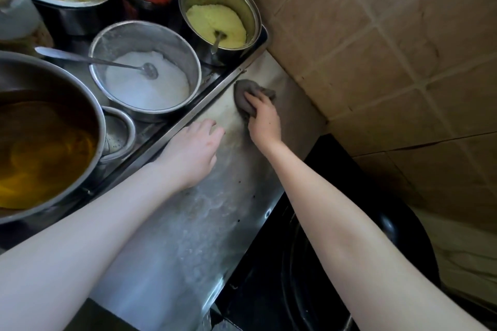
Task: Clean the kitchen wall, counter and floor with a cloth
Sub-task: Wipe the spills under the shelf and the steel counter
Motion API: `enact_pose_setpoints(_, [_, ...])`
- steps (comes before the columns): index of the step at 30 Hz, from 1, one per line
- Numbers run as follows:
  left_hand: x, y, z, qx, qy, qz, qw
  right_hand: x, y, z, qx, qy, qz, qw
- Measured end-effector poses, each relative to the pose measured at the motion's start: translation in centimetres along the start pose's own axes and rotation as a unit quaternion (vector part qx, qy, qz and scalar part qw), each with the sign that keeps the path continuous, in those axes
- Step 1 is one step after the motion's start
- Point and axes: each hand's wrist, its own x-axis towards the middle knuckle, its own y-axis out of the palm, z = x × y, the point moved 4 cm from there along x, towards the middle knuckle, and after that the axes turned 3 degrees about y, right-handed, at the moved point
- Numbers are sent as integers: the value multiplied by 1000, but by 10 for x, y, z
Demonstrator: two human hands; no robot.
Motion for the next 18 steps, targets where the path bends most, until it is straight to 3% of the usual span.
enact_pose_setpoints(4, [8,-3,-4,-4,1,-6,1000,-17,-6,-22,-11,-57,21,998])
enact_pose_setpoints(12, [4,-7,-5,0,10,-16,1000,36,-32,-40,45,192,-73,978])
enact_pose_setpoints(15, [-1,-7,-1,1,11,-12,1000,57,-27,-31,47,210,-64,974])
enact_pose_setpoints(18, [-6,-7,-1,-5,11,-16,1000,55,-21,-22,36,173,-33,984])
